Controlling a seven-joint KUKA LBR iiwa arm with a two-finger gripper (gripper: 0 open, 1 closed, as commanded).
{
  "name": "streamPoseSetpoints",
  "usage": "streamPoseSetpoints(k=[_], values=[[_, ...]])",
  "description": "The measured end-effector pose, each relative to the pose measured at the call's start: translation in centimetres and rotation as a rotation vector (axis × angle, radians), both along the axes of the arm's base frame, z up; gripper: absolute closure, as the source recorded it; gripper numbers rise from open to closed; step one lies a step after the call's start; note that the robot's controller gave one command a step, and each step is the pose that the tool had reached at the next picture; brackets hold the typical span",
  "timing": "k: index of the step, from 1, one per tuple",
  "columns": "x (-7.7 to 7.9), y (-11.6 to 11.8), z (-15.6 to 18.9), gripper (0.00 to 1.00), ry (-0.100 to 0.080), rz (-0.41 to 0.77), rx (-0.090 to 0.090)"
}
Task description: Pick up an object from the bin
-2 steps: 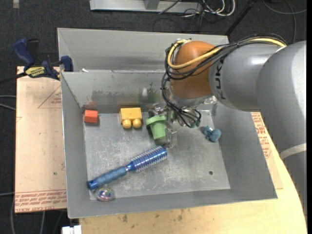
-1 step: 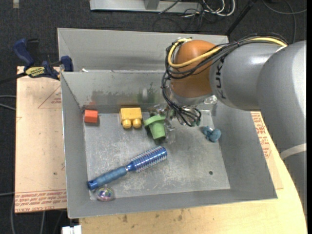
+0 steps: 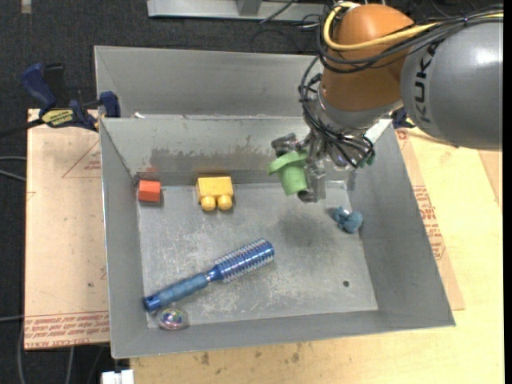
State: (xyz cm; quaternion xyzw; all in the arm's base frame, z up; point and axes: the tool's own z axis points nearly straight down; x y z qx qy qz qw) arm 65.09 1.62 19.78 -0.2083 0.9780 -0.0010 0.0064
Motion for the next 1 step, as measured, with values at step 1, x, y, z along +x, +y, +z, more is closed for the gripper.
streamPoseSetpoints(k=[1], values=[[0.63, -2.11, 9.33, 1.0, 0.002, 0.455, -0.005]])
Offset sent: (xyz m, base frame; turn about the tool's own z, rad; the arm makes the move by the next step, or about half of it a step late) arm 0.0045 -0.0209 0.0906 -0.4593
